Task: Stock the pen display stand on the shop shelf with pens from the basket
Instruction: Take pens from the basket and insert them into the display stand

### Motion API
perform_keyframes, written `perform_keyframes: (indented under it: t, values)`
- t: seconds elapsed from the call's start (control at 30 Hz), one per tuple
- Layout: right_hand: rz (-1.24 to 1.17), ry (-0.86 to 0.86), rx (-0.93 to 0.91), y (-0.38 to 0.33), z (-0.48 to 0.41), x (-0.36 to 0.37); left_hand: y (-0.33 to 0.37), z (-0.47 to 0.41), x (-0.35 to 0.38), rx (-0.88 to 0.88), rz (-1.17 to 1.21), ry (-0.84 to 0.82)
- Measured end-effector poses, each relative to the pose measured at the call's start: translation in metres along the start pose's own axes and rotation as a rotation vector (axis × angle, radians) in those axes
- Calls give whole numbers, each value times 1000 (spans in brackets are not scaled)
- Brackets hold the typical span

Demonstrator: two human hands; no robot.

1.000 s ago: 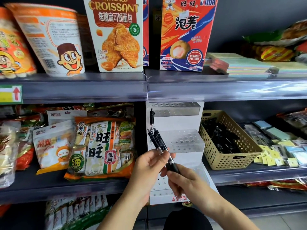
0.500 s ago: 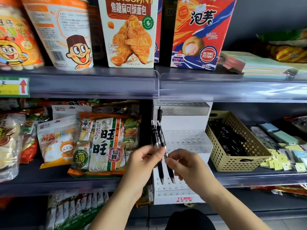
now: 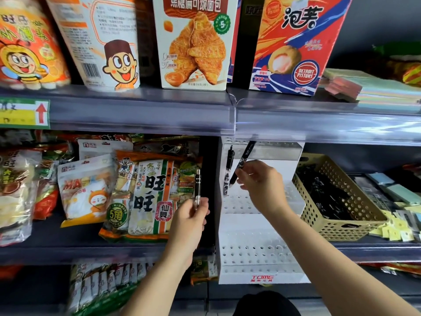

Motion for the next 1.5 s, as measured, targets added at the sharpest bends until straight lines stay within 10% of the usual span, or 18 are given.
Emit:
perform_keyframes:
  t: [1.5]
  values:
    - [508, -200, 86, 19, -10, 23, -13, -22, 17, 39, -89, -17]
Point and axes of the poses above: each hand's wrist, its own z-axis away from the middle knuckle, its own x-axis out of the palm, y = z × x, the point moved 8 cm from there along -z, towards the middle knuckle, and after that the axes turned 8 degrees about z, right-handed, at the moved point
